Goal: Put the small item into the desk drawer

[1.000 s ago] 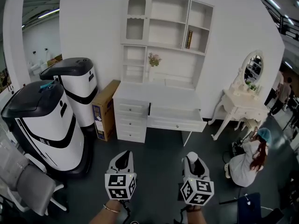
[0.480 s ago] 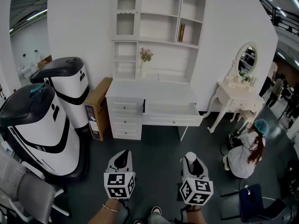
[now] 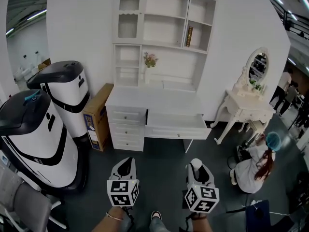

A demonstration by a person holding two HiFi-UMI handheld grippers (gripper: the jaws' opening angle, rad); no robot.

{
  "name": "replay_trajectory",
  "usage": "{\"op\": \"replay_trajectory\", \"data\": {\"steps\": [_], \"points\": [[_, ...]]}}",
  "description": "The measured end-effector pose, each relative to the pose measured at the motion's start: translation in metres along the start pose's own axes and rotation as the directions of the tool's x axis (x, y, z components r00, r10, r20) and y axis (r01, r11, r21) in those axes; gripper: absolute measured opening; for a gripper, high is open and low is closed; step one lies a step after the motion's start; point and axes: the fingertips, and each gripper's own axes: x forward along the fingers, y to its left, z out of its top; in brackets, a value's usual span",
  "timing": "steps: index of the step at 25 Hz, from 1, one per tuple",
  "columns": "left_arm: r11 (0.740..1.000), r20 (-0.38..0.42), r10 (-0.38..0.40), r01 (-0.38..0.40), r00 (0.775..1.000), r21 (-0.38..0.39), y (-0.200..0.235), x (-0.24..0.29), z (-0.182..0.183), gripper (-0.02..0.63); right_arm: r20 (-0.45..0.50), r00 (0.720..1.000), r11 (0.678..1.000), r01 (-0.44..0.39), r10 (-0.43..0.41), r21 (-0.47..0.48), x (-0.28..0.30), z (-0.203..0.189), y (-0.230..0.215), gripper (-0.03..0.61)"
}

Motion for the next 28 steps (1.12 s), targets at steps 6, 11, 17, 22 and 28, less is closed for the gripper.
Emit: {"op": "replay_trajectory", "data": {"steps": [6,11,17,22,28], "points": [[1.000,0.012,0.022,-0.022,1.000,-0.001,-0.002,0.063,0.019,0.005,0.000,0.999,0.999,-0.037,0.037,-0.009,0.066,0.020,-0.019,0.169],[0.999,0.014,0.038,-0.038,0.999,-0.011,-0.005,0.115,0.031,0.005,0.001,0.998,0.998,-0.062,0.062,-0.013,0.117,0.037,-0.041,0.169],[0.999,0.014,0.053,-0.053,0.998,-0.001,-0.011,0.171,0.038,0.005,-0.003,0.997,0.997,-0.077,0.077,-0.002,0.171,0.044,-0.071,0.169],[0.997,0.010,0.074,-0.074,0.997,-0.001,-0.016,0.206,0.041,0.005,-0.013,0.995,0.995,-0.104,0.104,0.000,0.205,0.048,-0.088,0.169],[0.996,-0.023,0.088,-0.088,0.996,-0.006,-0.017,0.233,0.033,0.005,-0.044,0.993,0.994,-0.107,0.108,0.025,0.235,0.040,-0.109,0.169]]}}
